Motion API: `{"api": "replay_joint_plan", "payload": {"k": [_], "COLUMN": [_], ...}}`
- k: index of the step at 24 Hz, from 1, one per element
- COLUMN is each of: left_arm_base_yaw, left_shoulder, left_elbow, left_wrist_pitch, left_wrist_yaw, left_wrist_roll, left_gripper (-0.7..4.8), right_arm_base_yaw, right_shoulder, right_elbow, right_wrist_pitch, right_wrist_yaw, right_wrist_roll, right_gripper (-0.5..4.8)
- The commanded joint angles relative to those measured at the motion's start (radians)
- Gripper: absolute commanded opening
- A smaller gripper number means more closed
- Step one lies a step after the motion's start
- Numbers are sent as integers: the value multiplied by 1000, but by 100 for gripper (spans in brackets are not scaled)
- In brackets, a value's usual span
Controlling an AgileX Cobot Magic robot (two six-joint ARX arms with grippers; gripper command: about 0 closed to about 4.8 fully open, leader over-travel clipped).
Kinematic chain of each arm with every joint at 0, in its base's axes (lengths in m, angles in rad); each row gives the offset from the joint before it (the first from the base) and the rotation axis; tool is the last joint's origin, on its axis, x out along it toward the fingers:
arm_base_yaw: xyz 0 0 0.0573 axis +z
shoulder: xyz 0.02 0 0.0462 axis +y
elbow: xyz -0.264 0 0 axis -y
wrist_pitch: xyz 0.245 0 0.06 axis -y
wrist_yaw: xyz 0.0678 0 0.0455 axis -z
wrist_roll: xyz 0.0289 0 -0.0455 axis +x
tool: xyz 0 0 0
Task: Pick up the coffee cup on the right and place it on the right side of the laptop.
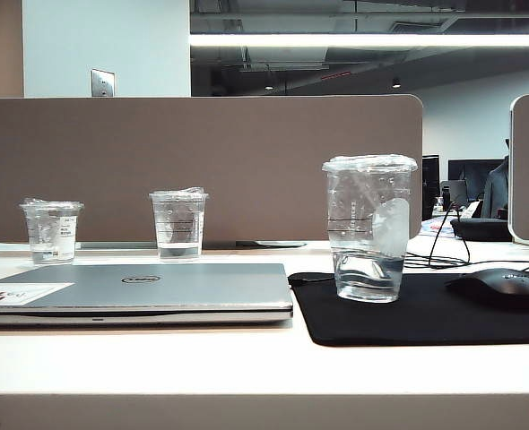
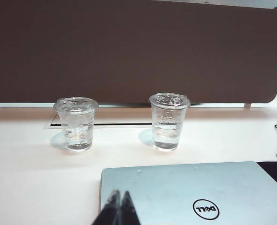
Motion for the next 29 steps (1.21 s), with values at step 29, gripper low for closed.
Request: {"api": "replay_joint_plan", "payload": {"k": [29], "left_arm_base_yaw": [0], "left_shoulder": [-77], "left_elbow": [-116], "left_wrist_pitch": [11], "left_wrist_yaw": [-101], "left_wrist_roll": [25], "left_gripper": [-5], "right_arm_base_yaw": [0], "right_shoulder": [-2], "right_elbow": [4], "right_wrist_pitch": [18], "right_wrist_yaw": [5], "right_wrist_roll": [3], "right_gripper": [25]}}
